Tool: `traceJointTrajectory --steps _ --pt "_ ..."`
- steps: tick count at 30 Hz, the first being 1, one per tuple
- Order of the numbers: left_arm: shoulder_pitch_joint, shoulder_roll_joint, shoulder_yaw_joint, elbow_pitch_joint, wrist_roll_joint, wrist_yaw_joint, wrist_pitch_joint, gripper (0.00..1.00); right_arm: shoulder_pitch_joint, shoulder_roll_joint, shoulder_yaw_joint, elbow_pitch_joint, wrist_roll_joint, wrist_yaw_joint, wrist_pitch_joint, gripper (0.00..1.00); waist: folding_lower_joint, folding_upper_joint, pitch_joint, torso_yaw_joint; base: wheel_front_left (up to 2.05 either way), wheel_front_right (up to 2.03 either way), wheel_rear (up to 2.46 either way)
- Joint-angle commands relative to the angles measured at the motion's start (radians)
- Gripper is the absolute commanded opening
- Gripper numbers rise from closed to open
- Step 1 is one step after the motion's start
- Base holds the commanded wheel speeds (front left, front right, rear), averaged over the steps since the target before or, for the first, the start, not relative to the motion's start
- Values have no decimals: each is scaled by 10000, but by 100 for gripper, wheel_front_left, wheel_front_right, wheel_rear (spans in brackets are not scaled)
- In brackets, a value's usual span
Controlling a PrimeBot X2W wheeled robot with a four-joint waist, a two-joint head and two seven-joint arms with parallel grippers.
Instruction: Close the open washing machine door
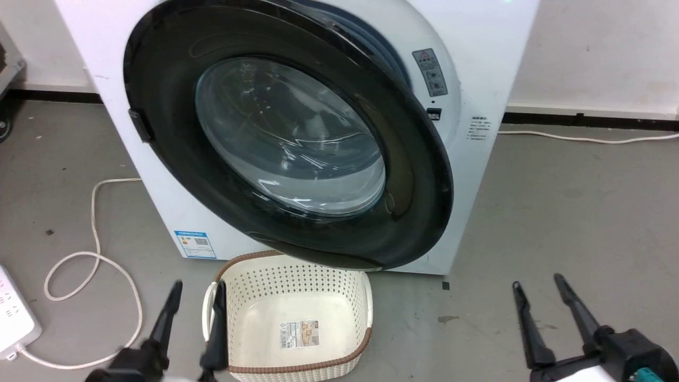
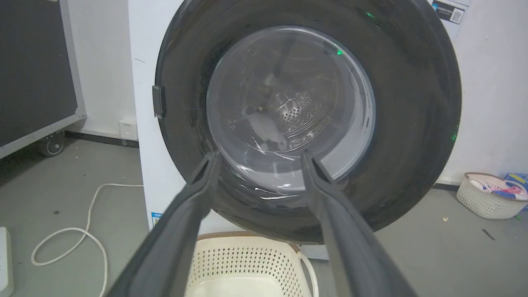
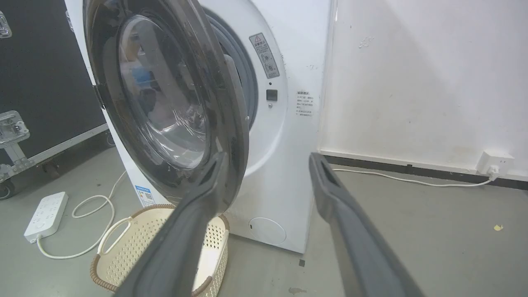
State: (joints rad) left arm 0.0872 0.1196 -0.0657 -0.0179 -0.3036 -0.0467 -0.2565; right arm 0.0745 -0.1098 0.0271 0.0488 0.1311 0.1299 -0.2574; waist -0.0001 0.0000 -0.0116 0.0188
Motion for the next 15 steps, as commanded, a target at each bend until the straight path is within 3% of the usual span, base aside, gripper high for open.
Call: traceJointTrajectory --steps 1,4,10,11,12,13,15 --pt "345 -41 77 -108 795 47 -51 100 144 -7 210 -48 -27 8 -43 100 1 0 -18 80 0 0 0" --pt "688 -233 152 -301 1617 200 -51 100 186 -88 369 -55 -5 8 -43 100 1 0 -25 175 0 0 0" --pt "888 -518 346 -519 1961 258 -52 100 209 -307 782 -95 85 8 -43 100 1 0 -8 384 0 0 0" --pt "878 -542 338 -509 1999 231 -52 100 218 -332 824 -98 146 8 -43 93 1 0 -6 431 0 0 0" --pt "864 -561 322 -494 2039 203 -52 100 222 -371 883 -79 211 8 -43 42 1 0 -3 480 0 0 0" --pt "846 -579 294 -472 2072 172 -52 100 222 -429 981 -56 282 8 -43 0 1 0 0 542 0 0 0" --pt "809 -608 265 -437 2098 138 -52 100 183 -640 1348 18 417 8 -43 0 1 0 5 660 0 0 0"
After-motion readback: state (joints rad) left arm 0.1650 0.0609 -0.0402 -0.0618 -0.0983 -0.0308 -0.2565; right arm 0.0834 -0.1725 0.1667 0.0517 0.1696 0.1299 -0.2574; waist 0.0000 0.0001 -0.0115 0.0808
